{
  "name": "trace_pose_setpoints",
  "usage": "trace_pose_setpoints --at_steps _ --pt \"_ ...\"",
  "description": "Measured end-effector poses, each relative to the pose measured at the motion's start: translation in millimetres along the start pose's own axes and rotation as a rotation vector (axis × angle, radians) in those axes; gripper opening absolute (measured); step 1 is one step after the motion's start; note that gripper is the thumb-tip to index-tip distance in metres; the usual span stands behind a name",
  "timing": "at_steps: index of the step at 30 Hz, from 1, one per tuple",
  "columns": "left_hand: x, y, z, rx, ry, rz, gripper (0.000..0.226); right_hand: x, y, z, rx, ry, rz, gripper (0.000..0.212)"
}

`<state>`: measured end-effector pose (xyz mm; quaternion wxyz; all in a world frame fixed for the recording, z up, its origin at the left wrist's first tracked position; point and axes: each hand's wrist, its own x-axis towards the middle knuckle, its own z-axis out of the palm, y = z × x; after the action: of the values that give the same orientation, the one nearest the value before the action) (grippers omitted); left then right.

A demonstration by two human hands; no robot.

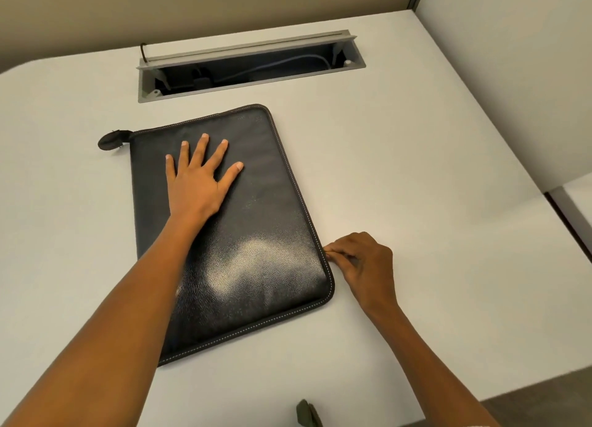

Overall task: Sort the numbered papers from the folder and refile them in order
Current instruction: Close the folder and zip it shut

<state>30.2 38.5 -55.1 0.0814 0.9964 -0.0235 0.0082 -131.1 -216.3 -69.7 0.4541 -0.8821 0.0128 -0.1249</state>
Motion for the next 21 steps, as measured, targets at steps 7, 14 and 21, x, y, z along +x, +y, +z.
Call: trace_pose_setpoints --at_steps 7,14,21 --pt "0 -2 0 -0.012 -0.015 0.013 0.065 -50 -8 -10 0.001 0.079 0.092 0.013" --pt "-2 -1 0 -0.037 -0.009 0.026 0.065 -89 -31 2 0.056 0.209 0.232 0.014" --pt "-3 -1 -1 -0.031 -0.027 0.023 0.066 -116 -63 34 0.057 0.337 0.336 0.016"
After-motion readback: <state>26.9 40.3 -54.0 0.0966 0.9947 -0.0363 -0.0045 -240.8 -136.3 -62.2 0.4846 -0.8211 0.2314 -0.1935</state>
